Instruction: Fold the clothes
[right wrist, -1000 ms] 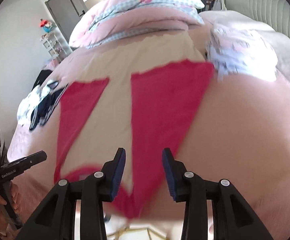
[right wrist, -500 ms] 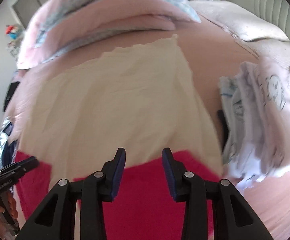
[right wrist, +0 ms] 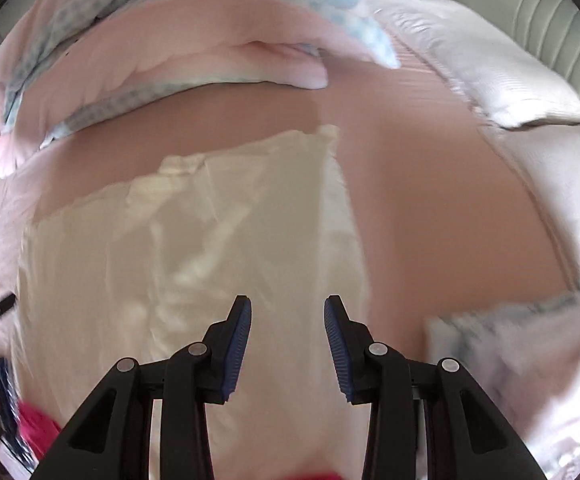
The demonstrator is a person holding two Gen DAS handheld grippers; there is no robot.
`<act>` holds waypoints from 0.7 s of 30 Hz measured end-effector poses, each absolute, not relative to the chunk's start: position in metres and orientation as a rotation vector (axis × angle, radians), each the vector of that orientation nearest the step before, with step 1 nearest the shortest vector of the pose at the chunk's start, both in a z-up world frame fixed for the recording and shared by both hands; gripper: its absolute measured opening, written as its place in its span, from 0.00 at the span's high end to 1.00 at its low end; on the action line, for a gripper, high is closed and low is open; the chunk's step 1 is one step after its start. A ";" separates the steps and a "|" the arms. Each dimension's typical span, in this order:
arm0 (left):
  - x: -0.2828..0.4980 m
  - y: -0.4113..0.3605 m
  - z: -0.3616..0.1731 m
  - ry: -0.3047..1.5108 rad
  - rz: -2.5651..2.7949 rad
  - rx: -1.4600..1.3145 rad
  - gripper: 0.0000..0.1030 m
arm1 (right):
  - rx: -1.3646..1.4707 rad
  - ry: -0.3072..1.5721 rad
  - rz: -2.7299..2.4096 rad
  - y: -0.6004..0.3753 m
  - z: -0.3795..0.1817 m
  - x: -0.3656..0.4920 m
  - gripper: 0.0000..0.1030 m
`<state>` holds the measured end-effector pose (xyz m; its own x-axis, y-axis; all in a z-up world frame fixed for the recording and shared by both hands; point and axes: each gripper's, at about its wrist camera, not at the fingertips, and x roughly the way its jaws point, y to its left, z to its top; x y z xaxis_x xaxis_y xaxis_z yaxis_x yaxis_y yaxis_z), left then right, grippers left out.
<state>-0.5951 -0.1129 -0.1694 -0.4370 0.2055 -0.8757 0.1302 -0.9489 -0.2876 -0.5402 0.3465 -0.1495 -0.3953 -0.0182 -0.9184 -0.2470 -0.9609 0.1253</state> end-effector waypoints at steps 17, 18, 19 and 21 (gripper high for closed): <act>-0.682 -0.207 -0.185 -0.447 2.896 -1.622 0.77 | -1.475 0.320 2.318 0.400 -0.190 -0.623 0.64; -0.684 -0.206 -0.185 -0.429 2.881 -1.610 0.77 | -1.491 0.313 2.323 0.399 -0.193 -0.625 0.64; -0.693 -0.199 -0.189 -0.399 2.847 -1.608 0.77 | -1.509 0.304 2.330 0.397 -0.195 -0.627 0.64; -0.698 -0.188 -0.198 -0.321 2.805 -1.644 0.77 | -1.552 0.257 2.358 0.389 -0.199 -0.631 0.64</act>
<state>-0.6978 -0.1882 -0.1980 -0.4877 -0.0086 -0.8730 0.2056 -0.9730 -0.1052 -0.6308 0.3888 -0.1994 -0.3677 0.1539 -0.9171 -0.3481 -0.9373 -0.0177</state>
